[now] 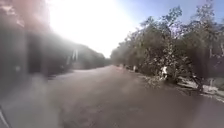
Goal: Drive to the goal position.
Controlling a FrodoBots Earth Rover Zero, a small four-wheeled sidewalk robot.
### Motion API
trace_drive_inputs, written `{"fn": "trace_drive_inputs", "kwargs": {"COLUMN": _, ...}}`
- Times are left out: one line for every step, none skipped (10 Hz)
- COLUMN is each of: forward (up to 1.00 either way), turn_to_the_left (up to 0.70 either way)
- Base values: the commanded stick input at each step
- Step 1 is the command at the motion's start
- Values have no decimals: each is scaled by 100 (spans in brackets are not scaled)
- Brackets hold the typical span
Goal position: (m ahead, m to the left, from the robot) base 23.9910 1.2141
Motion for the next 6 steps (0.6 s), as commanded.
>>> {"fn": "trace_drive_inputs", "kwargs": {"forward": 100, "turn_to_the_left": 0}}
{"fn": "trace_drive_inputs", "kwargs": {"forward": 100, "turn_to_the_left": 0}}
{"fn": "trace_drive_inputs", "kwargs": {"forward": 100, "turn_to_the_left": 0}}
{"fn": "trace_drive_inputs", "kwargs": {"forward": 100, "turn_to_the_left": 0}}
{"fn": "trace_drive_inputs", "kwargs": {"forward": 100, "turn_to_the_left": 0}}
{"fn": "trace_drive_inputs", "kwargs": {"forward": 100, "turn_to_the_left": 0}}
